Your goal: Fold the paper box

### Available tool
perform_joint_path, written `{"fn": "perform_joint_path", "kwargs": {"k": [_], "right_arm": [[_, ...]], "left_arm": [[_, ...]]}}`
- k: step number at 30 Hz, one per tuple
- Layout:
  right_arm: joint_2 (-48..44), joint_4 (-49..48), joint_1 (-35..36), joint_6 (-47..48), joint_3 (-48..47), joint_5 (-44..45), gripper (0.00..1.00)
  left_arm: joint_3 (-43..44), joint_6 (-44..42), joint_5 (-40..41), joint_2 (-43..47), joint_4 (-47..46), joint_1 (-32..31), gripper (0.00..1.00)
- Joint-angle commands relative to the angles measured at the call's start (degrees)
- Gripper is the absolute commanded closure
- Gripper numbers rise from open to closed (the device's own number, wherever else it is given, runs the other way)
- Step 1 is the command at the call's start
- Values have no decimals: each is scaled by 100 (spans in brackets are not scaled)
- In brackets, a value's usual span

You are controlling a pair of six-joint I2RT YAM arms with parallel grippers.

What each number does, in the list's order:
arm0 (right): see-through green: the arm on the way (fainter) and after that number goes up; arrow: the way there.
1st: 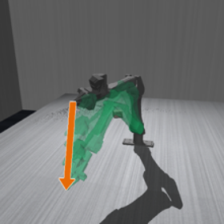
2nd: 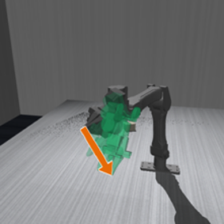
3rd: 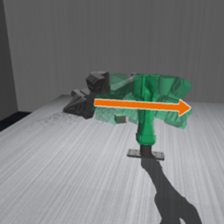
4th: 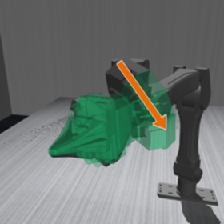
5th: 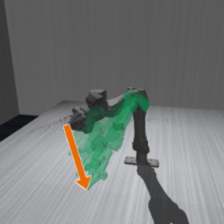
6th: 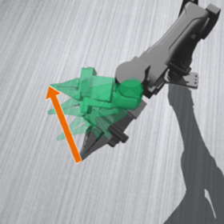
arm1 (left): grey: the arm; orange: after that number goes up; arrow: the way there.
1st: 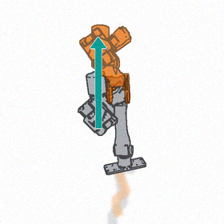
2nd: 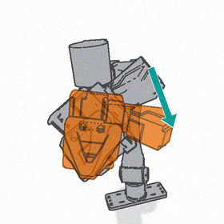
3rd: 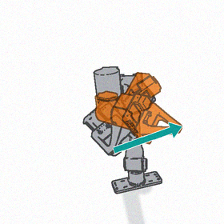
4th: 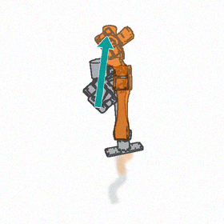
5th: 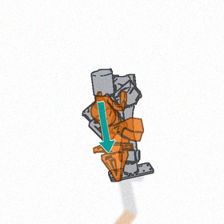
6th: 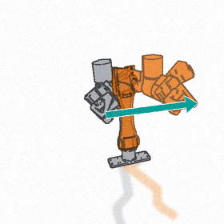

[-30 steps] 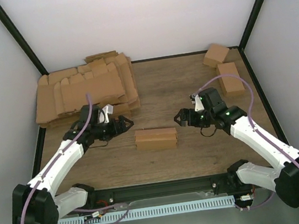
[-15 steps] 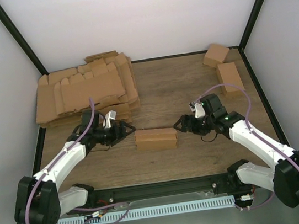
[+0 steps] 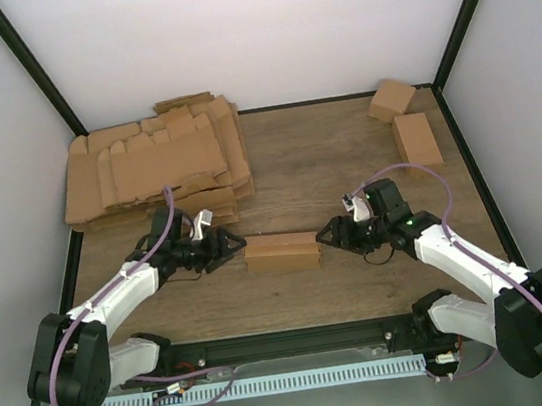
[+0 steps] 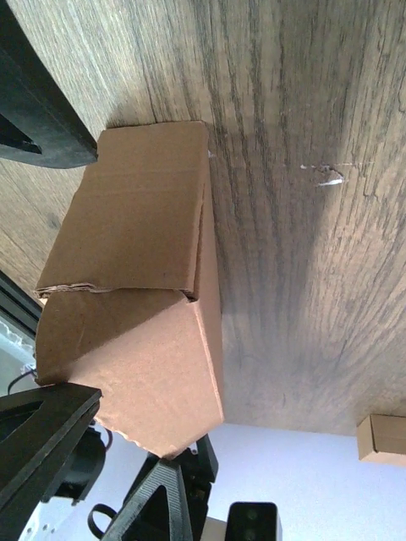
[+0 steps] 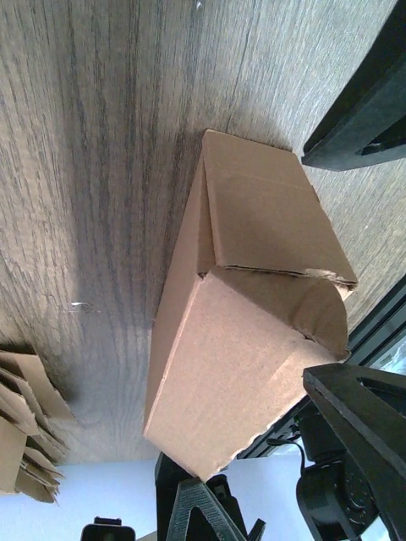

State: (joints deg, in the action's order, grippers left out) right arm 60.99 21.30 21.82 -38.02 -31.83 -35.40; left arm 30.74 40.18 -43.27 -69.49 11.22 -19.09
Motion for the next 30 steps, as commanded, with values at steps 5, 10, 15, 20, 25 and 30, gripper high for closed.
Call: {"fn": "perform_joint_path", "kwargs": {"k": [5, 10, 15, 20, 25, 30], "right_arm": [[-8, -209, -40, -113, 110, -121, 35], [9, -282, -36, -161, 194, -143, 36], [26, -292, -36, -158, 234, -110, 38], [20, -351, -33, -185, 328, -72, 39], [46, -452, -38, -201, 411, 12, 38], [146, -395, -33, -117, 312, 95, 38]], "left_arm": [[-244, 277, -130, 16, -452, -3, 33], [-329, 306, -138, -19, -515, -32, 36], [-399, 328, -119, -35, -591, -48, 41], [-501, 391, -92, -63, -724, -74, 44], [-571, 441, -25, -94, -843, -92, 44], [-537, 462, -33, -114, -866, -98, 44]]}}
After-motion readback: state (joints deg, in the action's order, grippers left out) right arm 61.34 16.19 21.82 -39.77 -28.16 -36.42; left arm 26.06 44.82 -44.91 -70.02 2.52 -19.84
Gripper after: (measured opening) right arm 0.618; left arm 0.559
